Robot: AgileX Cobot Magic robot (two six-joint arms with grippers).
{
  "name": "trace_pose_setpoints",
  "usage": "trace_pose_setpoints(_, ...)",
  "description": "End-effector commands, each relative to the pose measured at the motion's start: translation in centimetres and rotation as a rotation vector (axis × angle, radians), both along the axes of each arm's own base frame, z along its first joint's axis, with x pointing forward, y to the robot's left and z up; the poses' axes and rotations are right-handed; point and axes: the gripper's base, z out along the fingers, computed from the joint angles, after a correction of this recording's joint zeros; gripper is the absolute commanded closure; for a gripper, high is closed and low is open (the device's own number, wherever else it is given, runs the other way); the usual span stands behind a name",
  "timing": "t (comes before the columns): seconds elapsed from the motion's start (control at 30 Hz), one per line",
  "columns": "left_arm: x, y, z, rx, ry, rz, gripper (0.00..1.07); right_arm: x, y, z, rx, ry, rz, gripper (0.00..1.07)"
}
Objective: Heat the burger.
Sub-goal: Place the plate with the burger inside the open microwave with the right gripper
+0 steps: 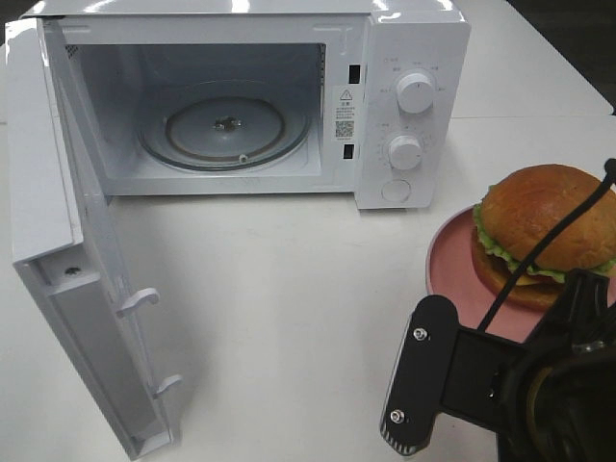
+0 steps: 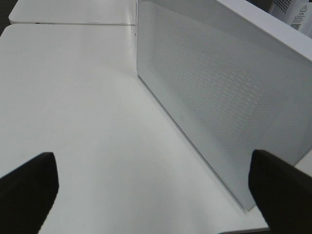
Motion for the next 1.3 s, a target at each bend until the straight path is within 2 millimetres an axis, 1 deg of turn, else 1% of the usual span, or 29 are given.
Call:
trace_pose_setpoints(0.03, -0.3, 0.0, 0.0, -0.005, -0.017, 0.001, 0.08, 0.6, 0.0, 0.5, -0.062, -0.056, 0.119, 1.07)
trace_pose_setpoints(0.07, -0.3, 0.0, 0.0, -0.005, -0.017, 0.001, 0.08, 0.6, 0.0, 0.5, -0.062, -0.056, 0.119, 1.07)
trace_pose_setpoints(0.1, -0.3, 0.0, 0.0, -0.005, -0.017, 0.001, 0.08, 0.6, 0.2, 0.4, -0.067, -0.041, 0.164, 1.07)
trace_pose_setpoints(0.13, -0.3, 0.0, 0.0, -0.005, -0.017, 0.001, 0.08, 0.6, 0.2, 0.4, -0.067, -0.041, 0.164, 1.07)
trace_pose_setpoints(0.2, -0.3, 0.0, 0.0, -0.005, -0.017, 0.001, 0.08, 0.6, 0.5, 0.3, -0.057, -0.026, 0.217, 1.07)
trace_pose_setpoints(0.23, -0.3, 0.0, 0.0, -0.005, -0.017, 0.001, 0.08, 0.6, 0.5, 0.3, -0.057, -0.026, 0.217, 1.07)
trace_pose_setpoints(0.3, -0.3, 0.0, 0.0, -0.005, -0.017, 0.001, 0.08, 0.7, 0.9, 0.3, -0.046, -0.032, 0.280, 1.07)
trace_pose_setpoints(0.4, -0.3, 0.0, 0.0, -0.005, -0.017, 0.001, 0.08, 0.8, 1.1, 0.4, -0.052, -0.041, 0.328, 1.07)
trace_pose_setpoints(0.77, -0.3, 0.0, 0.0, -0.005, -0.017, 0.001, 0.08, 1.1, 1.7, 0.6, -0.051, -0.076, 0.432, 1.07)
trace_pose_setpoints(1.0, -0.3, 0.0, 0.0, -0.005, -0.017, 0.001, 0.08, 1.1, 2.6, 0.5, -0.058, -0.074, 0.594, 1.07)
trace_pose_setpoints(1.1, -0.3, 0.0, 0.0, -0.005, -0.017, 0.001, 0.08, 1.1, 2.7, 0.5, -0.057, -0.076, 0.610, 1.07)
trace_pose_setpoints(1.17, -0.3, 0.0, 0.0, -0.005, -0.017, 0.001, 0.08, 1.0, 3.0, 0.5, -0.056, -0.069, 0.670, 1.07)
trace_pose_setpoints(1.3, -0.3, 0.0, 0.0, -0.005, -0.017, 0.001, 0.08, 1.0, 3.1, 0.5, -0.071, -0.062, 0.707, 1.07)
